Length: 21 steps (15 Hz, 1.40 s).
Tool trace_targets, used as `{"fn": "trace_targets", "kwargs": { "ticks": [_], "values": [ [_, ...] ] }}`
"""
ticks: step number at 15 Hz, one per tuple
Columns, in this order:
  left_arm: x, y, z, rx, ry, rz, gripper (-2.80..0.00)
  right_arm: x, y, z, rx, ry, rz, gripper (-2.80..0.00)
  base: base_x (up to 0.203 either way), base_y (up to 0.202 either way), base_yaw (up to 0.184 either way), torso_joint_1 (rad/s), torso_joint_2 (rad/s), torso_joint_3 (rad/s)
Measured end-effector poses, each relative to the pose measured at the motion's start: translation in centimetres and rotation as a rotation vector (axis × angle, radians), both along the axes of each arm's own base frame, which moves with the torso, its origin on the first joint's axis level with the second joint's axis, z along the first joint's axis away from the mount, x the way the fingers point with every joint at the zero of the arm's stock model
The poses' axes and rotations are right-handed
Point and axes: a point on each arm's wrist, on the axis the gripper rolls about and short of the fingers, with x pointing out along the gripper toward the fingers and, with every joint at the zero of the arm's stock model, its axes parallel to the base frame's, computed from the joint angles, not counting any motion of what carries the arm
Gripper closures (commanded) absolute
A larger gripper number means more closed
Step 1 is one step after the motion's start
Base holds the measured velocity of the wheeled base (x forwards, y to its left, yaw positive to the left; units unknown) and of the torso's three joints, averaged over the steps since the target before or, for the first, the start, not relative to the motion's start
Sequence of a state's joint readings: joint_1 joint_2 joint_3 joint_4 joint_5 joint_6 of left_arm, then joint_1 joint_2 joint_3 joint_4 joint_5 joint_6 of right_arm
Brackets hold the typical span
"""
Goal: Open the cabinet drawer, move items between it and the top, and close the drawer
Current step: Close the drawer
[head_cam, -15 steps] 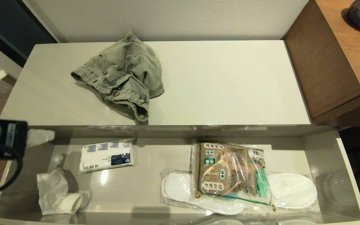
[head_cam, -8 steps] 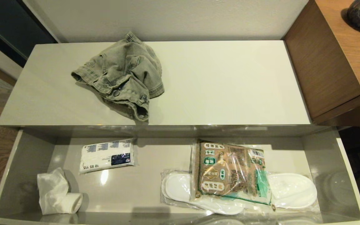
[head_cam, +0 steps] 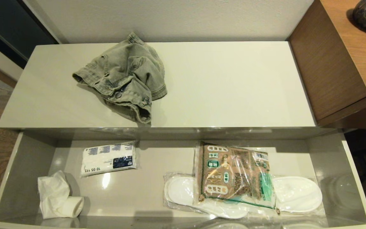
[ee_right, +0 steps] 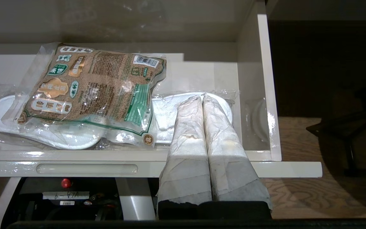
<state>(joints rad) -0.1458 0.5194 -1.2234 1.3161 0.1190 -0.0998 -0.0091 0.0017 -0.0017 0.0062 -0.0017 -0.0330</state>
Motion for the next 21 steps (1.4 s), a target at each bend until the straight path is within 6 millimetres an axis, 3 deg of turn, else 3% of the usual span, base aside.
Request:
{"fn": "trace_targets", "kwargs": {
  "ticks": [4, 9, 11, 14, 17, 21],
  "values": [
    [-4.0, -1.3, -4.4, -0.002, 0.040, -0.060, 0.00, 0.0, 0.0, 0.0, 0.000, 0.000, 0.000, 0.00, 0.000, 0.000, 0.000, 0.000, 0.00, 0.000],
    [-5.2, -1.7, -11.1, 0.085, 0.037, -0.077, 0.00, 0.0, 0.0, 0.0, 0.000, 0.000, 0.000, 0.00, 0.000, 0.000, 0.000, 0.000, 0.00, 0.000],
    [-5.6, -1.6, -12.6, 0.158, 0.005, -0.064, 0.00, 0.0, 0.0, 0.0, 0.000, -0.002, 0.000, 0.00, 0.000, 0.000, 0.000, 0.000, 0.00, 0.000],
    [-4.6, -1.5, -12.5, 0.191, -0.154, -0.011, 0.00, 0.0, 0.0, 0.0, 0.000, -0.001, 0.000, 0.00, 0.000, 0.000, 0.000, 0.000, 0.00, 0.000],
    [-2.0, -1.4, -12.2, 0.194, -0.309, 0.029, 0.00, 0.0, 0.0, 0.0, 0.000, -0.001, 0.000, 0.00, 0.000, 0.000, 0.000, 0.000, 0.00, 0.000],
    [0.9, -1.2, -13.4, 0.214, -0.372, 0.137, 0.00, 0.0, 0.0, 0.0, 0.000, -0.002, 0.000, 0.00, 0.000, 0.000, 0.000, 0.000, 0.00, 0.000]
  ]
}}
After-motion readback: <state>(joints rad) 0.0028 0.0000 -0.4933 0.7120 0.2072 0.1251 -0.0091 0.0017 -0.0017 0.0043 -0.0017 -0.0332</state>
